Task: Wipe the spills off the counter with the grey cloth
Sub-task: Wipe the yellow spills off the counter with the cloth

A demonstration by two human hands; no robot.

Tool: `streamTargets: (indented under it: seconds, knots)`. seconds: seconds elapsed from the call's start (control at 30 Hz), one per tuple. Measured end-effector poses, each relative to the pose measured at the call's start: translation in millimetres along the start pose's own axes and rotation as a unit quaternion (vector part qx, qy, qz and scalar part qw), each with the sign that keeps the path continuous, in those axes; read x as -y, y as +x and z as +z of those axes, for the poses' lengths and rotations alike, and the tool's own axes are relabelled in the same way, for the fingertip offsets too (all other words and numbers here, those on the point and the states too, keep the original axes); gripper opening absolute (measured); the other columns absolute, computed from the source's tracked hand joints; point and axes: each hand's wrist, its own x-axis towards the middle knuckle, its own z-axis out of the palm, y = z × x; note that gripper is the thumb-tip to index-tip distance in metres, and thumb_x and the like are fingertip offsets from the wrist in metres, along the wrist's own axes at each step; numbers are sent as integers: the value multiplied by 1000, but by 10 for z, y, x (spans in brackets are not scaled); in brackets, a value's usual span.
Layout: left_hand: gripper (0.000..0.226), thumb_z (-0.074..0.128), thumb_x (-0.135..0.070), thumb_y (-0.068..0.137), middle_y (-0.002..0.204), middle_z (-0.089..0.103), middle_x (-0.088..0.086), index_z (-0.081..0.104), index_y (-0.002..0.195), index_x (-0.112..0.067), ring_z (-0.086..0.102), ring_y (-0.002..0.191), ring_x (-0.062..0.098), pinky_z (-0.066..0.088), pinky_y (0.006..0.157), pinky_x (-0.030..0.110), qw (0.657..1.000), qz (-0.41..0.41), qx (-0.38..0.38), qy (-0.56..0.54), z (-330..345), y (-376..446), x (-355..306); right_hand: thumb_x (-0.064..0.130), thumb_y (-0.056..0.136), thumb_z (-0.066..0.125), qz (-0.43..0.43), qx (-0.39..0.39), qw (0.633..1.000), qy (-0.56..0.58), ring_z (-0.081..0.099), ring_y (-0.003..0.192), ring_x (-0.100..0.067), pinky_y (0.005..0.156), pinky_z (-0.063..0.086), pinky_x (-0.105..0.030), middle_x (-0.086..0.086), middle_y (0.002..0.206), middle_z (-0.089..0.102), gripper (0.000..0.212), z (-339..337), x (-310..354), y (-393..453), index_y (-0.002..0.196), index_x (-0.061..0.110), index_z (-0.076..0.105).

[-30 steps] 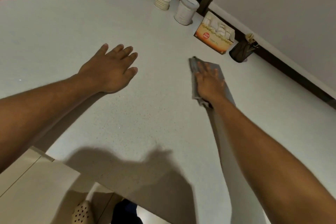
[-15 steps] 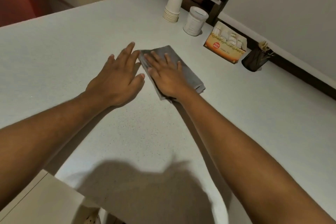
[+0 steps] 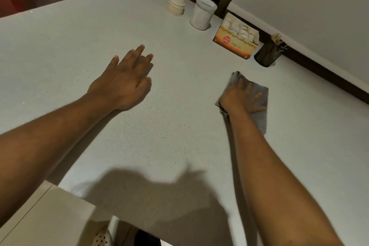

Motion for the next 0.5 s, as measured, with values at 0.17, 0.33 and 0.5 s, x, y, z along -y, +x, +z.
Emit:
streamTargets:
  seconds: [0.17,0.33,0.5]
  knots:
    - [76,10,-54,101,180,4,9,15,169,-21,8,165,28,9,131,57,998,6,30,46,17,1,14,41,109,38,-265,-14,964,-23,-7,161,-46,117,-7,-82,-8,178,-3,72,297,391,-873,170,26,1]
    - [81,3,-59,97,180,6,4,10,170,-25,4,166,25,4,132,56,994,0,73,83,5,24,29,50,114,17,-488,30,872,-15,-13,164,-24,127,-9,-64,9,179,-2,56,214,-109,-1410,168,42,8]
    - [77,5,-56,100,180,9,4,13,170,-24,6,166,25,4,132,56,994,2,70,89,32,29,64,52,113,23,-546,45,836,21,-9,163,-7,130,-8,-54,24,176,5,52,175,-1037,-1474,164,53,15]
